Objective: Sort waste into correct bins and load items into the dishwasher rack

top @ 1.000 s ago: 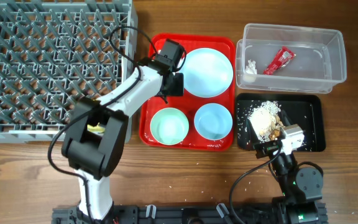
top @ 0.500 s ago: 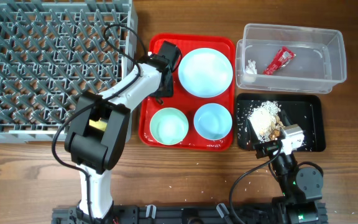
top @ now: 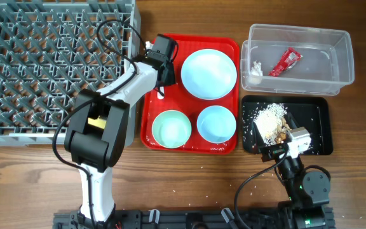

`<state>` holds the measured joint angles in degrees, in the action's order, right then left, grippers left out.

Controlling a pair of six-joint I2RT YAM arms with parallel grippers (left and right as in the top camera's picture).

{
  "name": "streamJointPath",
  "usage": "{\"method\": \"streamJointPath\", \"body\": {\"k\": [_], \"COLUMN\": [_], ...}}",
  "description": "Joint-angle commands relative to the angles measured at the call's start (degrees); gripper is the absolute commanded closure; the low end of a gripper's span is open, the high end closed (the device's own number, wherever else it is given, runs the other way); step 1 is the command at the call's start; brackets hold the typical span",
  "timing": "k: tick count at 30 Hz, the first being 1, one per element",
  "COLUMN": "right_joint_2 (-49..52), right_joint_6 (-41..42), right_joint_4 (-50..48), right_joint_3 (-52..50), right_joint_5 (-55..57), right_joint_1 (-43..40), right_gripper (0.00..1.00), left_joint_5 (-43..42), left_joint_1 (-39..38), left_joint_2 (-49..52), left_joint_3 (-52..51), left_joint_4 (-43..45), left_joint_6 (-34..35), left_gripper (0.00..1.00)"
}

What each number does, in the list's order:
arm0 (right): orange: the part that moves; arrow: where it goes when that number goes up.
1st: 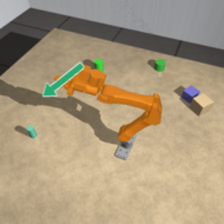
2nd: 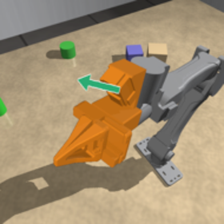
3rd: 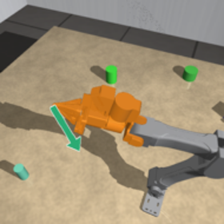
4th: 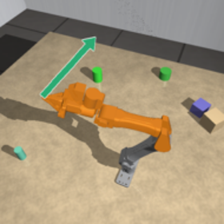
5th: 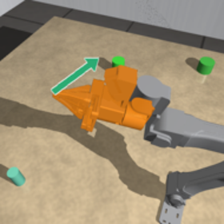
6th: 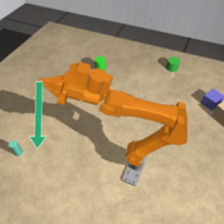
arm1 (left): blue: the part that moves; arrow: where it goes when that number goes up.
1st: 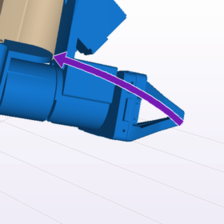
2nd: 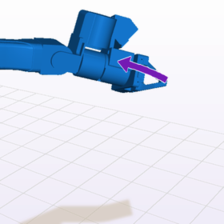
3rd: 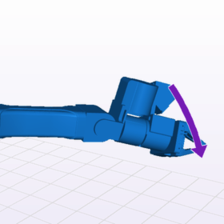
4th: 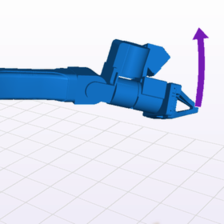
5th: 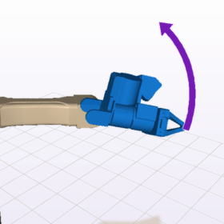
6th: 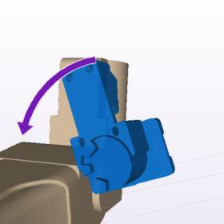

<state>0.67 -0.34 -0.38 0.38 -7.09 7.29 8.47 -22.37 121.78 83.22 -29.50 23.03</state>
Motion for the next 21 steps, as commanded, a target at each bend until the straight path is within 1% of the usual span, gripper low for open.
{"method": "streamJointPath", "body": {"k": [1,2,3,4,5,8,10,12,13,14,15,16,17,18,19,20,21], "right_joint_2": [-0.4,-0.4,-0.4,-0.4,-0.4,-0.4,-0.4,-0.4,-0.4,-0.4,-0.4,-0.4,-0.4,-0.4,-0.4,-0.4,-0.4], "right_joint_6": [-0.8,-0.8,-0.8,-0.8,-0.8,-0.8,-0.8,-0.8,-0.8,-0.8,-0.8,-0.8,-0.8,-0.8,-0.8,-0.8,-0.8], "right_joint_4": [-0.2,-0.2,-0.2,-0.2,-0.2,-0.2,-0.2,-0.2,-0.2,-0.2,-0.2,-0.2,-0.2,-0.2,-0.2,-0.2,-0.2], "right_joint_3": [-0.1,-0.1,-0.1,-0.1,-0.1,-0.1,-0.1,-0.1,-0.1,-0.1,-0.1,-0.1,-0.1,-0.1,-0.1,-0.1,-0.1], "right_joint_5": [-0.6,-0.6,-0.6,-0.6,-0.6,-0.6,-0.6,-0.6,-0.6,-0.6,-0.6,-0.6,-0.6,-0.6,-0.6,-0.6,-0.6], "right_joint_1": [-0.2,-0.2,-0.2,-0.2,-0.2,-0.2,-0.2,-0.2,-0.2,-0.2,-0.2,-0.2,-0.2,-0.2,-0.2,-0.2,-0.2], "right_gripper": [0.0,0.0,0.0,0.0,0.0,0.0,0.0,0.0,0.01,0.0,0.0,0.01,0.0,0.0,0.0,0.0,0.0], "left_joint_5": [-1.4,-1.4,-1.4,-1.7,-1.8,-1.8,-1.8,0.0,3.8,8.1,9.3,7.7,4.3,-2.6,-5.6,-5.3,-5.0], "left_joint_1": [0.2,0.1,0.1,0.1,0.1,0.1,0.1,0.1,0.1,0.2,0.2,0.1,0.0,0.0,0.0,0.0,0.3], "left_joint_2": [2.3,2.4,2.3,1.5,0.4,-9.9,-17.1,-22.2,-23.8,-24.5,-24.7,-24.5,-24.3,-23.4,-22.1,-20.1,-17.4], "left_joint_3": [0.4,0.4,0.4,0.5,0.7,2.3,2.3,2.3,2.3,2.3,2.3,2.3,2.3,2.2,2.2,2.2,2.2], "left_joint_4": [0.2,0.2,0.2,-0.2,-1.1,-7.5,-11.9,-16.3,-18.9,-20.5,-20.7,-20.4,-19.5,-16.7,-14.3,-11.8,-9.4], "left_joint_6": [-0.3,-0.3,-1.3,-1.8,-1.8,-2.1,-4.5,-11.4,-15.2,-15.2,-15.4,-15.4,-15.3,-15.3,-14.9,-12.1,-8.4], "left_gripper": [0.79,0.87,0.91,0.92,0.92,0.9,0.9,0.91,0.92,0.91,0.89,0.69,0.59,0.49,0.49,0.51,0.51]}}
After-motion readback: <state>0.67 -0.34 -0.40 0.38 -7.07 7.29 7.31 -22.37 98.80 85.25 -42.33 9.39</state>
